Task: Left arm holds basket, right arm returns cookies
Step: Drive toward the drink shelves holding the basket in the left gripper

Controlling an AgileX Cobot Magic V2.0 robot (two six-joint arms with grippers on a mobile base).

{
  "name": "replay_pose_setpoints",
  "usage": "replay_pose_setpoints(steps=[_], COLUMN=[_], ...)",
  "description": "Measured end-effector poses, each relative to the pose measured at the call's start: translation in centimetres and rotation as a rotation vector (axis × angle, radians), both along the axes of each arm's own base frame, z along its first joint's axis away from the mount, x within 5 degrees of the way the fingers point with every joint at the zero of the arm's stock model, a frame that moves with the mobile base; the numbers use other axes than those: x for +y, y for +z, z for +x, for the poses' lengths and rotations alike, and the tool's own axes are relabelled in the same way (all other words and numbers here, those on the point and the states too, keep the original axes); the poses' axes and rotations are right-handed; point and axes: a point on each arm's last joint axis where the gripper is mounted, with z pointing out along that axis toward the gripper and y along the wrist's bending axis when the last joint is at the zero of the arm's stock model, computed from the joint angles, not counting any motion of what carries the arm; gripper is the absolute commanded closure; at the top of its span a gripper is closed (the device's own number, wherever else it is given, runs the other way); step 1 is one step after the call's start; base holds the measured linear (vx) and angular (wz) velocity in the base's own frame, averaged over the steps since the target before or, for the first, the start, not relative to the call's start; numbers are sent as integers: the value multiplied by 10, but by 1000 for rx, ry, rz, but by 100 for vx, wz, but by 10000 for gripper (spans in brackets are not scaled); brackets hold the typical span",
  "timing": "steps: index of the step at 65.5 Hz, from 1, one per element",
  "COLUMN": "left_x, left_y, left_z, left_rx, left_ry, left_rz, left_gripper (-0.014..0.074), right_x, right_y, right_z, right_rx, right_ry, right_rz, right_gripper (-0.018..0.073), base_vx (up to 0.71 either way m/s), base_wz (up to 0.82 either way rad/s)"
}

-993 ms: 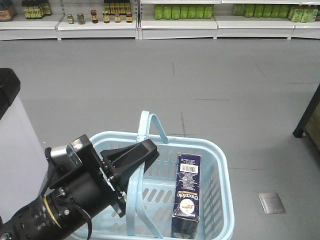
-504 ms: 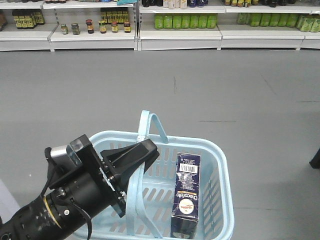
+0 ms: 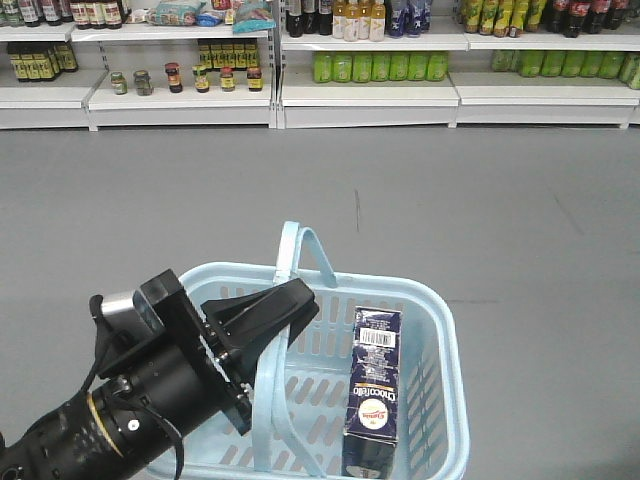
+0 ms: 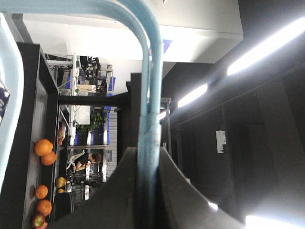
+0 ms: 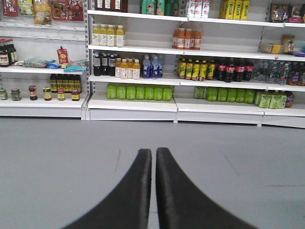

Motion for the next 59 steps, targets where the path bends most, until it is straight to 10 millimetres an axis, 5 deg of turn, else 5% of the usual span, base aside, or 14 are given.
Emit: replay_pose_setpoints(steps=[59], left_x=[0], left_y=[0], left_z=[0], left_rx=[0], left_ry=[0], left_rz=[0], left_gripper=[599], right_x=[0], right_y=[0], right_z=[0], right_rx=[0], right_ry=[0], right_rz=[0], right_gripper=[565], base_vx=[55], base_wz=[1])
